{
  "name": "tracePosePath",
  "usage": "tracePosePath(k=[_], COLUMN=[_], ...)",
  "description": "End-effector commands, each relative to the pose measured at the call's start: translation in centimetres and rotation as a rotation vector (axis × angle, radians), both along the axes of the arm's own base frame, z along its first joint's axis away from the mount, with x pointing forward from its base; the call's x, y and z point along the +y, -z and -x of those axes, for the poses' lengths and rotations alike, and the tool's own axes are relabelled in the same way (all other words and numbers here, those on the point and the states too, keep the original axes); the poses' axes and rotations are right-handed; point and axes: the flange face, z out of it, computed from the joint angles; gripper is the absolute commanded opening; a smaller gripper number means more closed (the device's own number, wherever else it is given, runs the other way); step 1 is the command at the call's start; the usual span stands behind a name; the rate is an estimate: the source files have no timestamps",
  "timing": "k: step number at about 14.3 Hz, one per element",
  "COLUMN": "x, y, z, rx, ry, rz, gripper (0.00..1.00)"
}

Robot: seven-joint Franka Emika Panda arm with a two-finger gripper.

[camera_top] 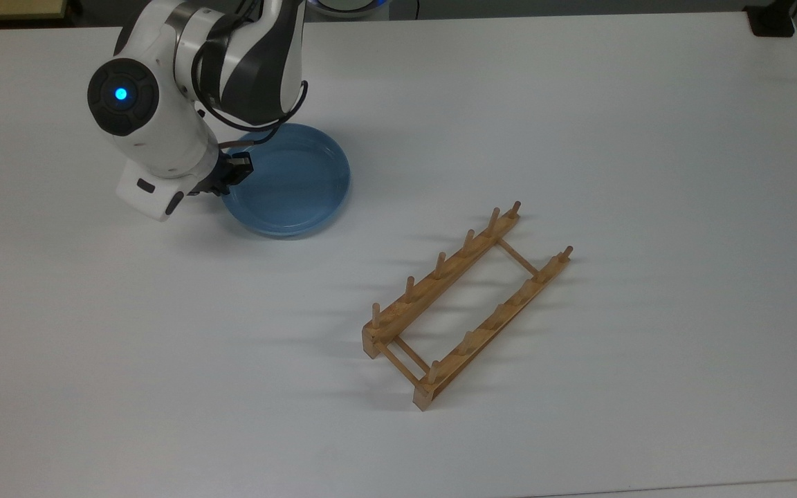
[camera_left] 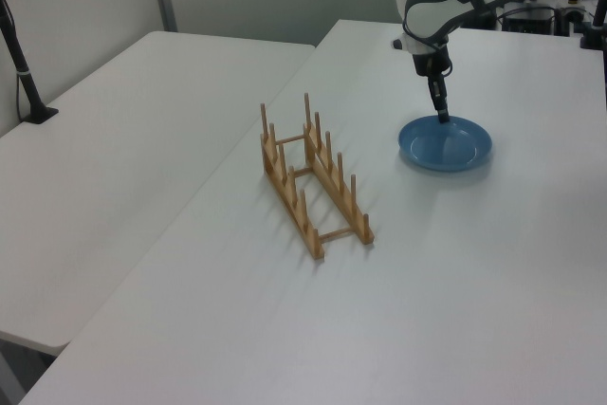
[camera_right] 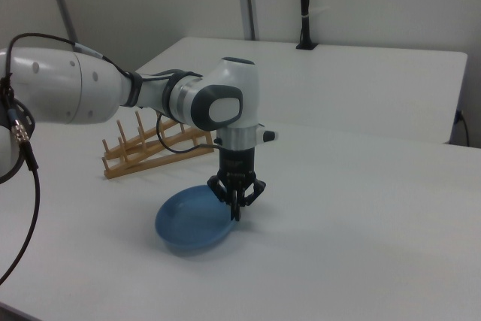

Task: Place plate in plate rack
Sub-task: 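Lift the plate by its rim, tilting it upright toward the rack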

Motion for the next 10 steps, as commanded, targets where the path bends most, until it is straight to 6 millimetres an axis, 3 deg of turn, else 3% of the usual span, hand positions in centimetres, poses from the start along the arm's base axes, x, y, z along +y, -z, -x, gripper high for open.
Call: tracePosePath(k=[1, 4, 7, 10], x=[0.0, 0.4, 2.8, 7.4], y=[-7.0, -15.8, -20.9, -24.9], z=[0.0, 0.0, -0.1, -1.6], rx=[-0.139, -0.346, -0.474, -0.656], ry=[-0.023, -0.035, -0.073, -0.028], rz=[-0.009, 0.012, 0.100, 0.180], gripper=[0.00, 0.00, 0.00, 0.00])
